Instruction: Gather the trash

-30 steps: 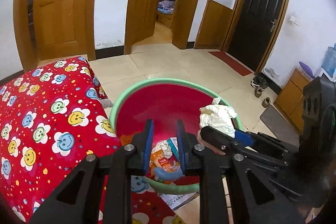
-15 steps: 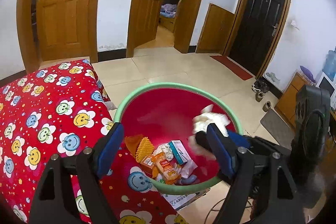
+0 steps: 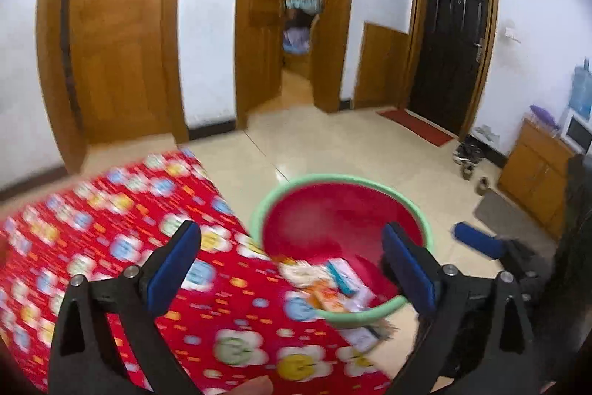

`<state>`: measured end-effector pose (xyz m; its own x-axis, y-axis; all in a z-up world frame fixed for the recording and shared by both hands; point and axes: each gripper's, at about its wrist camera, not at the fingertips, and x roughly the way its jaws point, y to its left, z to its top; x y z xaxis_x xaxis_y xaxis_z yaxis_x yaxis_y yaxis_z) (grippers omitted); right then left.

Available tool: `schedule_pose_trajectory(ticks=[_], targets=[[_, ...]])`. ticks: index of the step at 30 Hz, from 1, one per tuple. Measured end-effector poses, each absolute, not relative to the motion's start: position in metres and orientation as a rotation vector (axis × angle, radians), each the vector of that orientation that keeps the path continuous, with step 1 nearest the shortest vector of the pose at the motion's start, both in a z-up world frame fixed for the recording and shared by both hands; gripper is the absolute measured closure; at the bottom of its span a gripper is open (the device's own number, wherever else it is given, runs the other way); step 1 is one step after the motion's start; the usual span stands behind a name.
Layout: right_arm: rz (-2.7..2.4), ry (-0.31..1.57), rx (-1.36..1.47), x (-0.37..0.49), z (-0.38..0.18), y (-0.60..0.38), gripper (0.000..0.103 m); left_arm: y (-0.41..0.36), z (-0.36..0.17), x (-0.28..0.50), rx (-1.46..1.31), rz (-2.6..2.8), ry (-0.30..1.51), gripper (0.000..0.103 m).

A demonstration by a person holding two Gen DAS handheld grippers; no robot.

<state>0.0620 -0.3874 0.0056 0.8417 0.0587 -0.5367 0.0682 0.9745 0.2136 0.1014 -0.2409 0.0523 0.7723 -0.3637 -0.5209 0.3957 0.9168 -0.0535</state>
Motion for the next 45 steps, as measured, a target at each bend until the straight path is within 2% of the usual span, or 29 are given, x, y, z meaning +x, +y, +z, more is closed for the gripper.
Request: schedule_pose_trajectory(ticks=[8, 17, 26, 45], targets=[[-0.097, 0.492, 0.183, 0.039, 0.016, -0.347, 0.000, -0.189, 0.052, 0.086, 0.049, -0.377, 0.463, 0.002], [-0.143, 0.454, 0.113, 0.037, 0.002, -0.323, 0.000, -0.155, 0.020, 0.104, -0.063, -0.374, 0.494, 0.002], [-0.132, 0.433, 0.150, 0.033, 0.003, -0.330, 0.000, -0.161, 0.026, 0.094, 0.012, -0.323, 0.447, 0.002], [-0.142, 0.428, 0.122, 0.031, 0.006, -0.322, 0.000, -0.158, 0.023, 0.097, -0.006, -0.333, 0.480, 0.003]])
